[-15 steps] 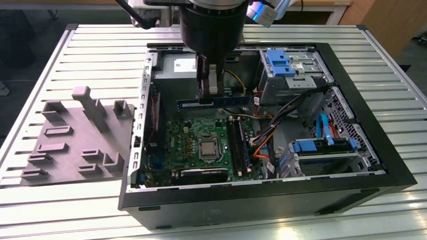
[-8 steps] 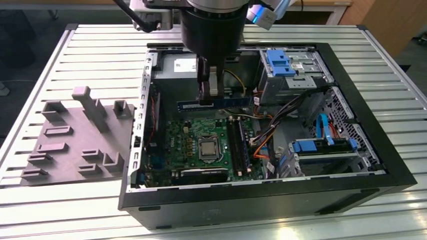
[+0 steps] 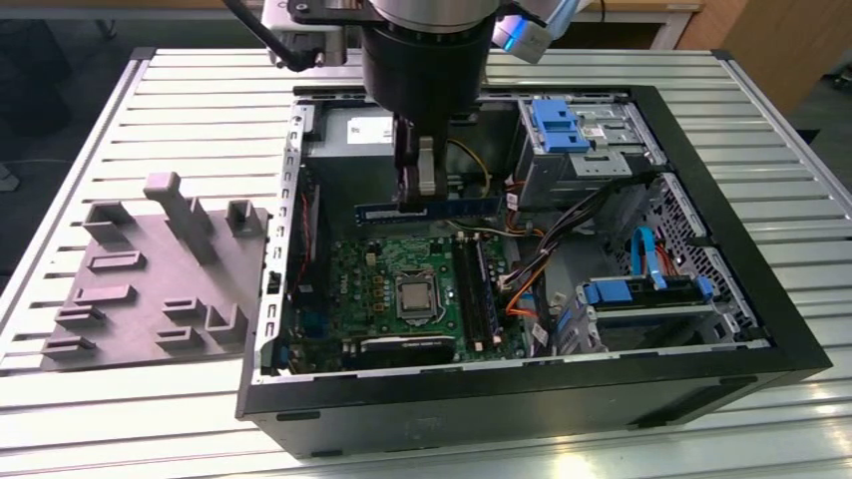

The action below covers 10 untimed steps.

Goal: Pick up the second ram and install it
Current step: 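Pick up the second ram and move it above second insertion slot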

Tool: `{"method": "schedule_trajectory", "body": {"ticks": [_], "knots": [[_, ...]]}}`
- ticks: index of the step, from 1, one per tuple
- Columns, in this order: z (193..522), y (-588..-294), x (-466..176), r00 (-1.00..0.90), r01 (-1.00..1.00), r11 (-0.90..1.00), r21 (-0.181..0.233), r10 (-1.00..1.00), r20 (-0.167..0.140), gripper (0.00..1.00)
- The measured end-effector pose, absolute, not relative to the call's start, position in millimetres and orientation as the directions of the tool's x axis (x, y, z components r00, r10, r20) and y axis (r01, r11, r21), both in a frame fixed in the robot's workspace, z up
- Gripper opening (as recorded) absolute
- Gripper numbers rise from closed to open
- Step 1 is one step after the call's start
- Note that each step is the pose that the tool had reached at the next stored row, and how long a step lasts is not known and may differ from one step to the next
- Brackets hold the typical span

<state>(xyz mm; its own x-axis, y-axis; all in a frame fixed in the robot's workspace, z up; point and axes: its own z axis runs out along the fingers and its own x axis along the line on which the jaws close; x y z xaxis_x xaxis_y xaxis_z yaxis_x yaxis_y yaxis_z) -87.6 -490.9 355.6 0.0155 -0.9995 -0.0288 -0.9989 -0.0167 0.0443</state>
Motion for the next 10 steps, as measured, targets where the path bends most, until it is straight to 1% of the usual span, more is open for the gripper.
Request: {"method": "schedule_trajectory", "body": {"ticks": [10], "knots": [[351.9,-490.9,-86.5,0.015,-0.999,-0.017,0.044,-0.999,-0.029,0.12]]}}
